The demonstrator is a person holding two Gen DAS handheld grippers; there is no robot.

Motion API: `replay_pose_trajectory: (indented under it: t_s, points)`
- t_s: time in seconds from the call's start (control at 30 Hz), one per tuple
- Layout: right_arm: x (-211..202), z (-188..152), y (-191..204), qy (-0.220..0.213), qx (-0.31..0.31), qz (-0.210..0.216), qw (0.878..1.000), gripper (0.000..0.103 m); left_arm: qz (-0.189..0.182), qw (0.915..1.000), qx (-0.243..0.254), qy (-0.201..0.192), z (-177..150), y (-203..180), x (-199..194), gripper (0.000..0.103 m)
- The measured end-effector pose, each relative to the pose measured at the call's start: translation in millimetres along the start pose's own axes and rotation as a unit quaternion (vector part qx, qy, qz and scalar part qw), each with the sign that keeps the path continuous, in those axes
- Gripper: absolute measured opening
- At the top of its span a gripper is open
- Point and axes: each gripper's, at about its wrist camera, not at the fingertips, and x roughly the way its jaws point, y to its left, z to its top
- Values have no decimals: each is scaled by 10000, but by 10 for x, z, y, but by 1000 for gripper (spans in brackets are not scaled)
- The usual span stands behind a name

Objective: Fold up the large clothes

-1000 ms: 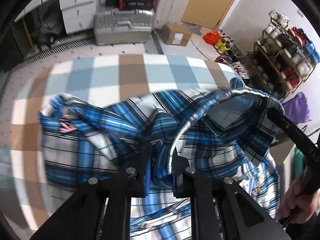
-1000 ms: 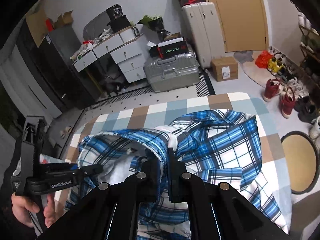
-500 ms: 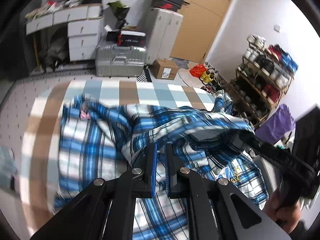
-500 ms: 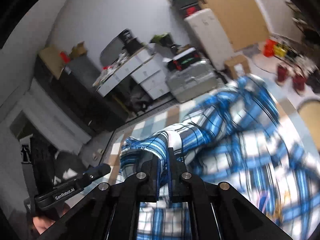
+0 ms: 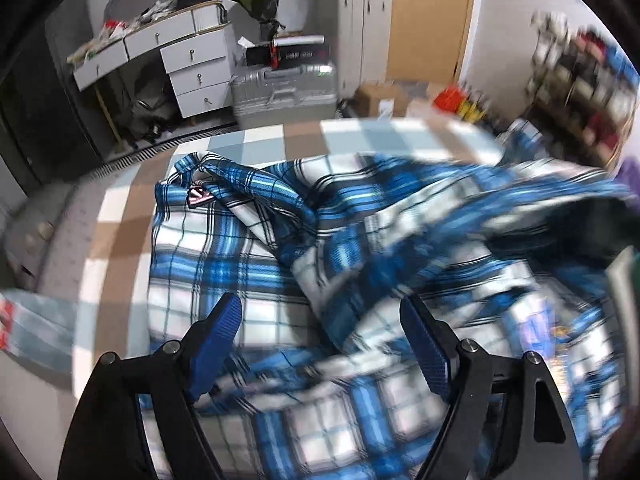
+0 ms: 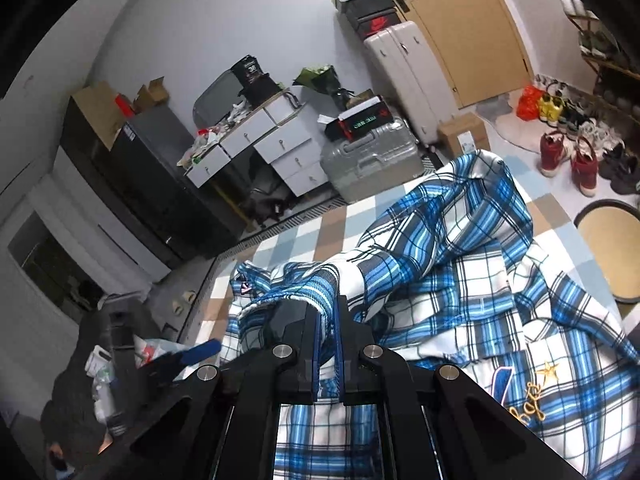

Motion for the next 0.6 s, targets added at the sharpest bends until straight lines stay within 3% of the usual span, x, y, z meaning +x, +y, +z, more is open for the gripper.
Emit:
replay_pose_trajectory:
  t_s: [0.03, 0.07, 0.1, 0.17, 0.33, 0.43, 0.6]
  points:
    - [-11, -2, -17, -49, -11, -17, 10000, 5, 78, 9999, -42, -102, 39, 24, 48, 38]
    - [-12, -16, -34, -51, 1, 6, 10000, 5, -20, 10000, -30, 76, 84, 29, 136, 15]
    - [-4, -24, -48, -19, 4, 51, 10000, 5, -130, 9992, 16, 382, 91, 23, 244, 0]
    - [-5, -43, -52, -7, -95, 16, 10000, 5, -130, 9985, 56, 531, 92, 15, 303, 0]
    - [-190, -112, 11, -118, -218, 129, 9996, 5, -428, 9990, -97, 110, -8, 64, -33, 0]
    - [-377, -302, 64, -219, -342, 239, 9989, 5, -673, 9972, -323, 17, -182, 153, -219, 0]
    - [-510, -706, -35, -57, 10, 270, 9996, 5, -920, 9946, -466, 64, -471, 93, -380, 0]
